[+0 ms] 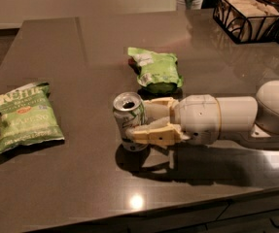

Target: Place 7up can upright

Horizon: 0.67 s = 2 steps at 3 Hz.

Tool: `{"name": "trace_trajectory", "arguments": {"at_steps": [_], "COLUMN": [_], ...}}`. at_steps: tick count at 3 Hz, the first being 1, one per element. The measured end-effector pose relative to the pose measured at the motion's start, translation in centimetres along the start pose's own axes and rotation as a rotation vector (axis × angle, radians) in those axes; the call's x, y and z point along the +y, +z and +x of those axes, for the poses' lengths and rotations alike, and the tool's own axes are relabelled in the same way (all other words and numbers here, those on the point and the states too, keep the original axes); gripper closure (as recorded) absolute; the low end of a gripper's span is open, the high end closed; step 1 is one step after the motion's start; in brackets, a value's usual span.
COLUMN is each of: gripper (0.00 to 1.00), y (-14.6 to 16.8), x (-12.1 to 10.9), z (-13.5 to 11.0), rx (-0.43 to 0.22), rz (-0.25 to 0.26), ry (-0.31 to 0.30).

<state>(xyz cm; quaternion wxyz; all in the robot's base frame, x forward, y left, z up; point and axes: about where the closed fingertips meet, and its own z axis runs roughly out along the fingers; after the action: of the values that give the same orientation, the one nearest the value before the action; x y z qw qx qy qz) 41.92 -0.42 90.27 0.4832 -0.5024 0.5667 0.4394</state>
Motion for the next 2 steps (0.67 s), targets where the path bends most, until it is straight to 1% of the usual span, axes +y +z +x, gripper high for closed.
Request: {"name": "trace_trajectory", "arguments": {"at_steps": [1,2], "gripper": [0.84,0.62], "y": [0.4,0.76], "x": [0.13,0.12], "z": [0.29,0.71], "rx": [-0.024,-0.028], "rz": [0.002,0.002], "ry": [-0.02,-0.032]}}
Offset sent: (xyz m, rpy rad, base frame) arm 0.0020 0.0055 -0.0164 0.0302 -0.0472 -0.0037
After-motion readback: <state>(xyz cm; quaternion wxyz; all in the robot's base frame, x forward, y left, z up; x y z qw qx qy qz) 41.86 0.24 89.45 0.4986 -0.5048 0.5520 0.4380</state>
